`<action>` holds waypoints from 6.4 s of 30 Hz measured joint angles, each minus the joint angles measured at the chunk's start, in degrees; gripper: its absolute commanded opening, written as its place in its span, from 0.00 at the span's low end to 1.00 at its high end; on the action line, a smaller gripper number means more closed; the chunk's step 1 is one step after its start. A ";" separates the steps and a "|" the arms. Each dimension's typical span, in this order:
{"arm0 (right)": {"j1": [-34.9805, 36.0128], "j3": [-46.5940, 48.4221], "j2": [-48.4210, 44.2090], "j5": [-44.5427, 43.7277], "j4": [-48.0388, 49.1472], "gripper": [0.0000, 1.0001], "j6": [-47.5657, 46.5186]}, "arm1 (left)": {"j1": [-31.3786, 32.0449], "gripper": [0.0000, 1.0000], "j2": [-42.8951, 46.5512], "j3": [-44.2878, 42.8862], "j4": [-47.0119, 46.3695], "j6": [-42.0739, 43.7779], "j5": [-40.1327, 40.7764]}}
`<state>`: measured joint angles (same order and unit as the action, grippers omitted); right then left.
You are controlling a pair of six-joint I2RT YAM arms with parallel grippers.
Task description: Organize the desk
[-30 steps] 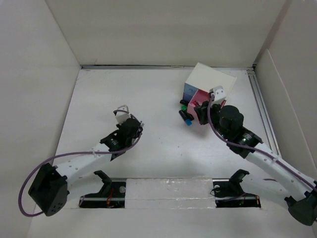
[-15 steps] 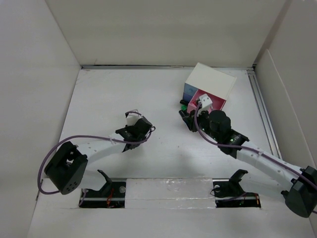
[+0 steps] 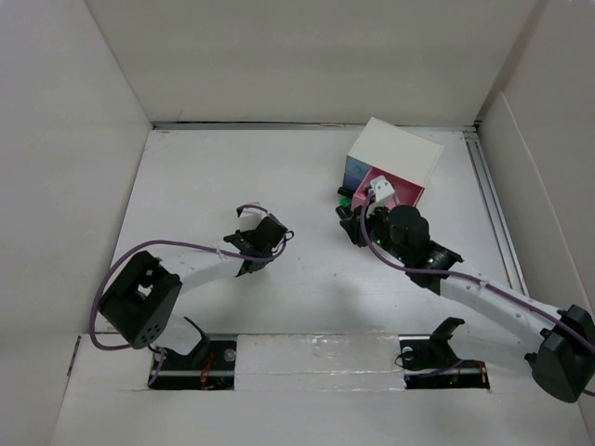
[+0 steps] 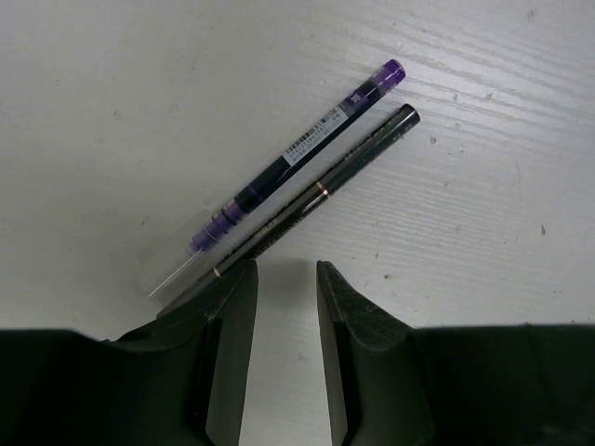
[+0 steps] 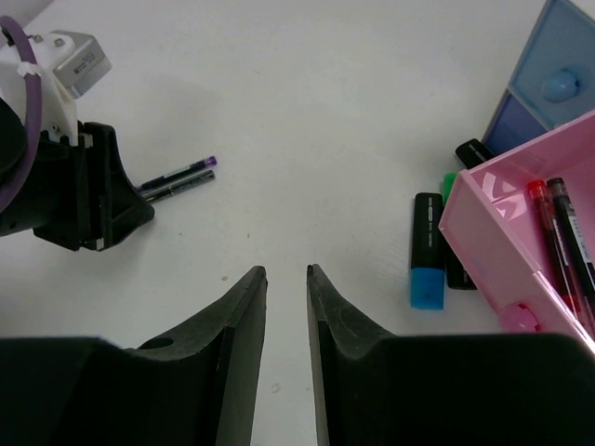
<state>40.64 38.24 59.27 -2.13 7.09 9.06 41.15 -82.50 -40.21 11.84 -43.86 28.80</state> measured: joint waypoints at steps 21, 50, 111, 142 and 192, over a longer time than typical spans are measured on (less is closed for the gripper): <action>0.00 0.00 1.75 0.90 0.09 0.30 0.00 | -0.04 0.29 -3.85 -1.53 -2.58 2.51 2.56; 0.00 0.00 2.34 1.11 0.22 0.30 0.00 | -3.93 0.30 -0.90 -0.59 -6.40 4.44 4.04; 0.04 -1.44 -15.39 -6.23 -2.32 0.30 0.44 | -1.88 0.00 -1.20 -7.98 -20.63 5.86 -25.97; 0.26 1.49 -34.47 -12.39 -12.72 0.32 1.68 | 8.81 0.00 -33.46 -39.65 -57.90 -21.66 -20.63; 0.31 -5.51 -21.49 -7.54 -4.74 0.30 3.37 | -18.91 0.46 18.67 11.85 -25.00 -5.97 -4.74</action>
<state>40.95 32.73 37.78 -9.67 2.35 12.43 22.24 -63.83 -28.36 -13.17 -49.82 24.05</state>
